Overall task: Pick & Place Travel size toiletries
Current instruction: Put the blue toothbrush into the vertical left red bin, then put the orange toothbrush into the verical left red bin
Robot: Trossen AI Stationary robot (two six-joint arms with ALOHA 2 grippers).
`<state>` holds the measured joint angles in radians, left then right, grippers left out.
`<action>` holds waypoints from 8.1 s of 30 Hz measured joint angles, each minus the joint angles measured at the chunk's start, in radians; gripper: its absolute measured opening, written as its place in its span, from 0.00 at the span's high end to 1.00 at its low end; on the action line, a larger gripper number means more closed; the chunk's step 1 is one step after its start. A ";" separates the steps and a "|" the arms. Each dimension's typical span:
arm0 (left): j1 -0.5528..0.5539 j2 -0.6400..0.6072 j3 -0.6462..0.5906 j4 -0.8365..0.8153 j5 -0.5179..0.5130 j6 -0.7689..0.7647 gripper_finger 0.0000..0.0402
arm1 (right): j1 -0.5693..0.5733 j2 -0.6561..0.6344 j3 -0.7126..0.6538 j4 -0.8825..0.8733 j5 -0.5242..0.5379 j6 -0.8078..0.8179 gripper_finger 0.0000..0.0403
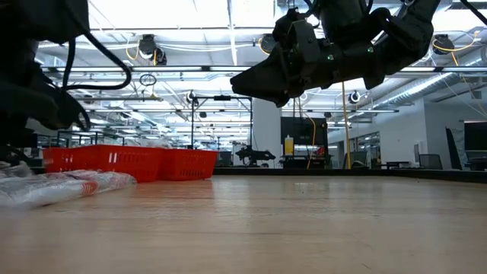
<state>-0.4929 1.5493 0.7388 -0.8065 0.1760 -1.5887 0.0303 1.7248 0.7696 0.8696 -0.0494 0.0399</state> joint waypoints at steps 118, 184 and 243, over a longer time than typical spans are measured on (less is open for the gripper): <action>0.147 -0.195 -0.233 0.242 -1.403 -0.149 0.29 | -0.005 -0.001 0.000 -0.045 0.050 0.008 0.71; 0.297 -0.341 -0.151 0.677 -0.620 0.589 0.32 | -0.005 -0.001 0.000 -0.052 0.050 0.008 0.71; 0.098 0.200 0.268 0.157 -0.298 0.172 0.32 | -0.004 0.000 0.000 -0.052 0.052 0.004 0.71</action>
<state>-0.3950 1.7494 1.0069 -0.6495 -0.1221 -1.4166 0.0261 1.7245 0.7696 0.8181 0.0025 0.0438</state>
